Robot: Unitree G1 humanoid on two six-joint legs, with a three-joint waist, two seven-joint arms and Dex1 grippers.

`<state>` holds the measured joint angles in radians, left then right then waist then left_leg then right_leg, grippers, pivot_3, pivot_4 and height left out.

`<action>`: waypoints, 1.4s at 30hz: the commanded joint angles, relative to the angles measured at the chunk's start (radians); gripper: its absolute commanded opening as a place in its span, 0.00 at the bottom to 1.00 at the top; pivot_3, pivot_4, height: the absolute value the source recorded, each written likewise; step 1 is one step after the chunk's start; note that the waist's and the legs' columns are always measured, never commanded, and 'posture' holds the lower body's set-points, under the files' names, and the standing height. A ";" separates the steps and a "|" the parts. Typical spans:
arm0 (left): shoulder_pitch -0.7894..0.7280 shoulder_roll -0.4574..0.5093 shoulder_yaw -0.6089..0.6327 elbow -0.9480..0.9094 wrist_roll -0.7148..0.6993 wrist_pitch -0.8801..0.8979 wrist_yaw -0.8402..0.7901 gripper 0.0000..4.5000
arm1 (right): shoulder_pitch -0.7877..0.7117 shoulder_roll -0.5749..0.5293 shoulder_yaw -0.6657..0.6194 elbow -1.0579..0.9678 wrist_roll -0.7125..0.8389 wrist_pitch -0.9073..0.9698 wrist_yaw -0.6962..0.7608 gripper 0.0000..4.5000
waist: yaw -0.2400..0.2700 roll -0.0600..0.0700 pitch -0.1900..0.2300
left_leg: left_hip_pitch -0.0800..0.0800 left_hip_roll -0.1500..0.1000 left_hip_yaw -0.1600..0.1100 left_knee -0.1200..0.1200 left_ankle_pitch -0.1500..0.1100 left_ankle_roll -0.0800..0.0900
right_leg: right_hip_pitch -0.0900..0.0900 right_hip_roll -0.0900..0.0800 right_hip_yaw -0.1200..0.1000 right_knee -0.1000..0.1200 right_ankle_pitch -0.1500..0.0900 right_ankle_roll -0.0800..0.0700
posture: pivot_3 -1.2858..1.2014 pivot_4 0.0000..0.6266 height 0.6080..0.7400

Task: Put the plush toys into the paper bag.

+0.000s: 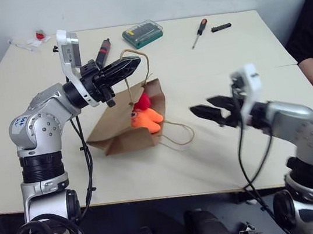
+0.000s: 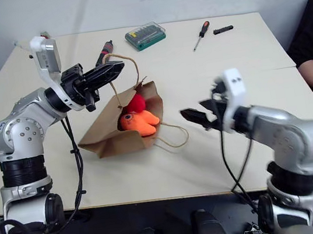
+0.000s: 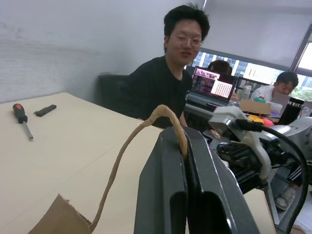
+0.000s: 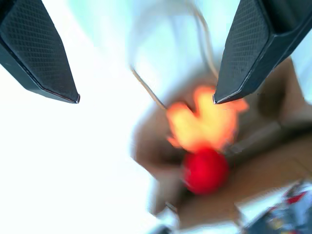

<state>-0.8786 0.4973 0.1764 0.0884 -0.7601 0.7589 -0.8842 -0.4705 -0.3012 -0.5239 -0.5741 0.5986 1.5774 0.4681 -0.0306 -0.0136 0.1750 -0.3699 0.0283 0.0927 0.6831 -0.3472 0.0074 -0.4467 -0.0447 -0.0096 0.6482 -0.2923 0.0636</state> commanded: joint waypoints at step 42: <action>-0.155 -0.142 0.042 0.262 0.095 -0.231 0.110 0.00 | -0.341 -0.174 -0.022 0.051 0.447 -0.222 -0.258 0.00 | 0.003 0.001 0.001 | -0.002 0.000 0.000 -0.001 0.000 0.001 | -0.001 0.000 0.000 -0.003 0.000 0.000 | 0.52 0.24 1.00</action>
<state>-1.0180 0.3613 0.2258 0.3609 -0.6791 0.5613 -0.7646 -0.8323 -0.4638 -0.5941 -0.4709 1.0671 1.4098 0.1950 -0.0275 -0.0126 0.1757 -0.3717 0.0279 0.0930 0.6817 -0.3475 0.0087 -0.4475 -0.0446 -0.0100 0.6448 -0.2922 0.0638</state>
